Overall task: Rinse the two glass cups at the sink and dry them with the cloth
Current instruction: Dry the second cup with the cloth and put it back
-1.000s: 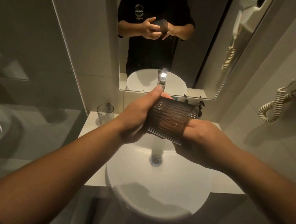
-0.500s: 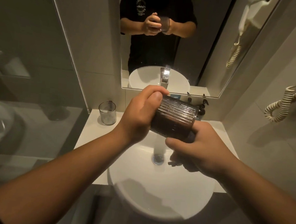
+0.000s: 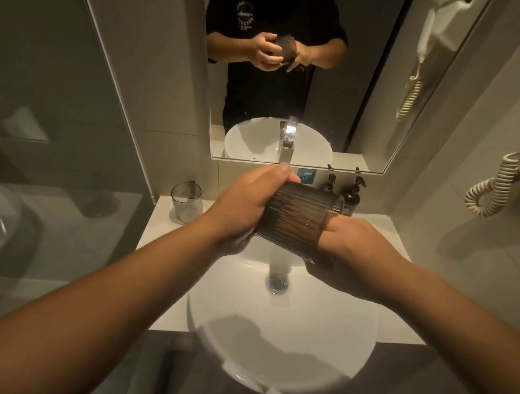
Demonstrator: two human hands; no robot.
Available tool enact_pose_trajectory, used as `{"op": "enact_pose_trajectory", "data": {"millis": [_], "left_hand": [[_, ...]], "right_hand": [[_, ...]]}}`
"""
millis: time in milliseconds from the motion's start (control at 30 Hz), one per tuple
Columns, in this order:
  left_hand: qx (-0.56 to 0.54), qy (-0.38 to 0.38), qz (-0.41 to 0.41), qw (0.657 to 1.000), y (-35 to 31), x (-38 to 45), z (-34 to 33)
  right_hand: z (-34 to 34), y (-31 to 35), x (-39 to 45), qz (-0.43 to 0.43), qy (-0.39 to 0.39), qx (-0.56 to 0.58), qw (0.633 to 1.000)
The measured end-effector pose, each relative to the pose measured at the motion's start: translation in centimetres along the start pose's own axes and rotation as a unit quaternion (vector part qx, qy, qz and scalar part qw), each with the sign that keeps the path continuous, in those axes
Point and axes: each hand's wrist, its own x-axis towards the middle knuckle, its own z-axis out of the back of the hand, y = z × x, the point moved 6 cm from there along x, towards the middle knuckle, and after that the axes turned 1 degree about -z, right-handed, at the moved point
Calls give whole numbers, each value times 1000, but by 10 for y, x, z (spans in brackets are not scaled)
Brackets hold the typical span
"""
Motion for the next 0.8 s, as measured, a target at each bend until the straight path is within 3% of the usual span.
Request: {"op": "enact_pose_trajectory", "data": {"millis": [100, 233, 400, 533, 567, 700, 767, 800], "left_hand": [[9, -38, -58, 998, 1, 3, 3], [82, -58, -132, 986, -4, 4, 7], [125, -50, -190, 972, -3, 3, 9], [189, -43, -249, 949, 1, 0, 9], [208, -37, -272, 939, 0, -1, 9], [260, -19, -363, 895, -3, -4, 8], [259, -18, -393, 882, -4, -4, 9], [253, -22, -391, 885, -2, -3, 10]], "right_hand": [[-2, 0, 1, -41, -1, 136, 990], [-2, 0, -3, -144, -73, 333, 929], [-11, 3, -7, -252, -54, 619, 742], [-15, -1, -5, -273, -60, 693, 665], [-17, 0, -5, -282, -61, 720, 631], [-18, 5, -6, -301, -94, 857, 407], [-16, 4, -8, -315, -106, 879, 342], [-17, 3, -9, -325, -108, 878, 334]]}}
